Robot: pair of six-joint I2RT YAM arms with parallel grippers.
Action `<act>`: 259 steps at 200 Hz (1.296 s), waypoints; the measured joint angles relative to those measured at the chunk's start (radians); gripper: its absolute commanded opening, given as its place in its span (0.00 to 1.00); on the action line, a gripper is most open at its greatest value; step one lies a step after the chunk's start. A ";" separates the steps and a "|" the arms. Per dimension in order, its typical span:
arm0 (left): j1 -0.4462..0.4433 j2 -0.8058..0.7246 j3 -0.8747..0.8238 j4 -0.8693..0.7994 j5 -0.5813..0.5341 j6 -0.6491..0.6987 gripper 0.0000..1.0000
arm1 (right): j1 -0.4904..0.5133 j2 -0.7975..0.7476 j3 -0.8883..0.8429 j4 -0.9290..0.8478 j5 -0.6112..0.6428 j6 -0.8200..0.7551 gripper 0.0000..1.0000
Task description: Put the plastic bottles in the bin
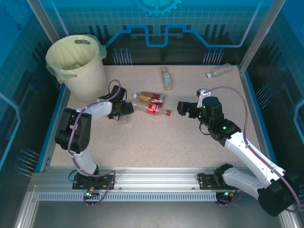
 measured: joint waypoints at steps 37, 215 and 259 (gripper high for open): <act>0.010 0.041 -0.003 0.034 0.037 0.018 0.71 | 0.000 0.000 0.000 -0.001 -0.001 0.000 1.00; 0.021 -0.442 -0.085 0.136 0.154 0.074 0.54 | 0.000 0.129 0.095 0.048 -0.030 0.000 1.00; 0.120 -0.484 0.129 0.136 0.182 0.082 0.52 | 0.008 0.165 0.124 0.080 -0.039 0.000 1.00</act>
